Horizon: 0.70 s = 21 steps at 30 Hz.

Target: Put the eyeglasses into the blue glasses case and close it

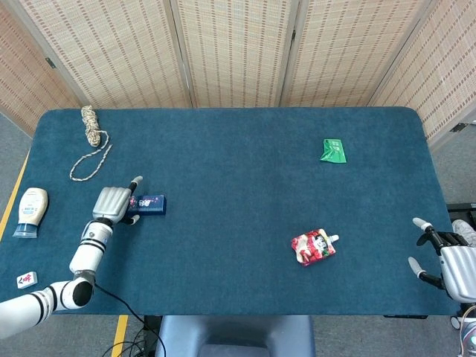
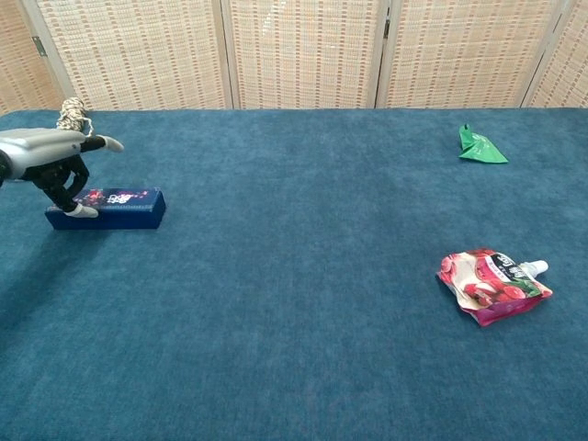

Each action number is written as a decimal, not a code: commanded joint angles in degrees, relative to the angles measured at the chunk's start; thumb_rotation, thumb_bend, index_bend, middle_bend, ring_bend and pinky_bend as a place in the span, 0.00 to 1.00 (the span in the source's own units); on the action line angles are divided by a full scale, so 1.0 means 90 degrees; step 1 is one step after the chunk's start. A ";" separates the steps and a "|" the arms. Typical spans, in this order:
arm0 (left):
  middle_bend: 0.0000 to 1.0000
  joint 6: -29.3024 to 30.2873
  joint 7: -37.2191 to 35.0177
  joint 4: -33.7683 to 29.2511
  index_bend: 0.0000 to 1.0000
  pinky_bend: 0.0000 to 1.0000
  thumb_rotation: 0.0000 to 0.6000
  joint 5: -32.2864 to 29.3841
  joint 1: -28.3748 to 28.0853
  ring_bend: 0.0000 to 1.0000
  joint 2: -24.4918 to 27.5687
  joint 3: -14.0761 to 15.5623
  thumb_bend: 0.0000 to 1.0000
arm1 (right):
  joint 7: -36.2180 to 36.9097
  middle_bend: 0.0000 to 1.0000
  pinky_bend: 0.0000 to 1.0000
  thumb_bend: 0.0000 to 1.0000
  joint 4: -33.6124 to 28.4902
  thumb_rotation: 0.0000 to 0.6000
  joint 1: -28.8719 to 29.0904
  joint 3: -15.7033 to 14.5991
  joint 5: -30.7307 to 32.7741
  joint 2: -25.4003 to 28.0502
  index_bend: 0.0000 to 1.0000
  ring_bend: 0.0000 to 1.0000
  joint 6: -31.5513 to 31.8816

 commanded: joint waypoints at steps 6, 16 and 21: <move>0.50 0.1930 -0.0406 -0.1033 0.08 0.69 1.00 0.0928 0.1049 0.48 0.0477 0.0070 0.27 | -0.0076 0.46 0.30 0.29 -0.0037 1.00 0.0142 0.0020 0.0041 0.0147 0.17 0.39 -0.0249; 0.46 0.3449 -0.0477 -0.1861 0.14 0.59 1.00 0.1898 0.2151 0.44 0.0975 0.0516 0.27 | -0.0012 0.36 0.30 0.30 0.0049 1.00 0.0284 0.0052 0.0044 0.0112 0.17 0.27 -0.0401; 0.45 0.3964 -0.0510 -0.2334 0.14 0.56 1.00 0.2208 0.2655 0.43 0.1308 0.0691 0.27 | -0.0038 0.36 0.30 0.30 0.0091 1.00 0.0267 0.0036 0.0013 0.0051 0.17 0.27 -0.0336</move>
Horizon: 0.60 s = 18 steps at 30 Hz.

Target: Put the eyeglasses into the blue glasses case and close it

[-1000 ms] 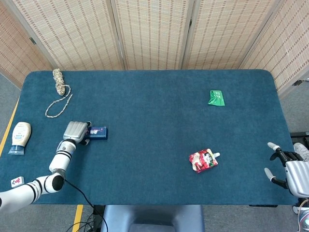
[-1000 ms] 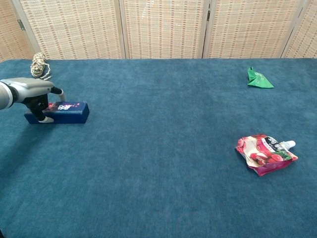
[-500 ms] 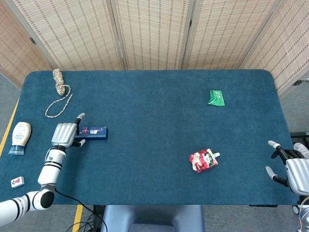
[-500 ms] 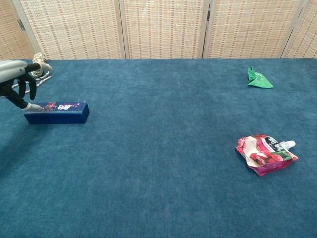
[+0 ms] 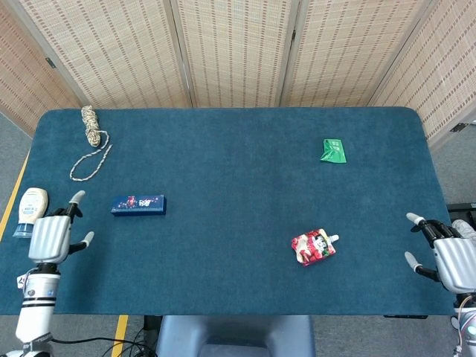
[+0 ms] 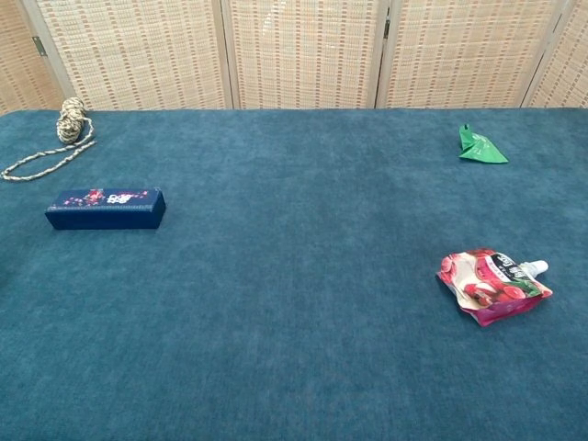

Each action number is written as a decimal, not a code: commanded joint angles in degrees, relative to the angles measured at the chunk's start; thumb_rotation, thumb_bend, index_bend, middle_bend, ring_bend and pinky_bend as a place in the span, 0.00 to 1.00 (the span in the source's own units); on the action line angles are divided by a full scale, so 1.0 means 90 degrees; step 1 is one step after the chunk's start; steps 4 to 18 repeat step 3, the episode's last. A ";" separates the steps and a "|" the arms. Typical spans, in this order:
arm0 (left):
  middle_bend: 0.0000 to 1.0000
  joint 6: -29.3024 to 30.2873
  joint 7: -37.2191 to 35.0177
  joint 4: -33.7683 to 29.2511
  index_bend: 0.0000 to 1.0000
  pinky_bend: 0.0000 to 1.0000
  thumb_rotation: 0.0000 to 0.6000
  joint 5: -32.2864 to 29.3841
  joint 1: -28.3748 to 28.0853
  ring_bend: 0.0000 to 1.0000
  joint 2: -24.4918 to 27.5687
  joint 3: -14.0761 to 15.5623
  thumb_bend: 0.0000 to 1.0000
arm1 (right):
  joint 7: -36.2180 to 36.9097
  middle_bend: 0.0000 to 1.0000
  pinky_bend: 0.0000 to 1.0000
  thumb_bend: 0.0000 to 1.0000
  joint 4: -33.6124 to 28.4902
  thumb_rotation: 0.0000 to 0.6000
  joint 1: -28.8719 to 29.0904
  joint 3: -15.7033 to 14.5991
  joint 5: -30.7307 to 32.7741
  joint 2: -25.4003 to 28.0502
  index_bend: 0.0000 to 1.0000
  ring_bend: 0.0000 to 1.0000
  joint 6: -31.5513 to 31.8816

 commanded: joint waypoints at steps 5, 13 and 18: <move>0.45 0.0379 0.0044 -0.0482 0.14 0.54 1.00 0.0289 0.0478 0.43 0.0367 0.0245 0.27 | -0.0016 0.36 0.30 0.30 0.0019 1.00 -0.0022 -0.0010 -0.0020 -0.0054 0.17 0.27 0.0065; 0.45 0.0379 0.0044 -0.0482 0.14 0.54 1.00 0.0289 0.0478 0.43 0.0367 0.0245 0.27 | -0.0016 0.36 0.30 0.30 0.0019 1.00 -0.0022 -0.0010 -0.0020 -0.0054 0.17 0.27 0.0065; 0.45 0.0379 0.0044 -0.0482 0.14 0.54 1.00 0.0289 0.0478 0.43 0.0367 0.0245 0.27 | -0.0016 0.36 0.30 0.30 0.0019 1.00 -0.0022 -0.0010 -0.0020 -0.0054 0.17 0.27 0.0065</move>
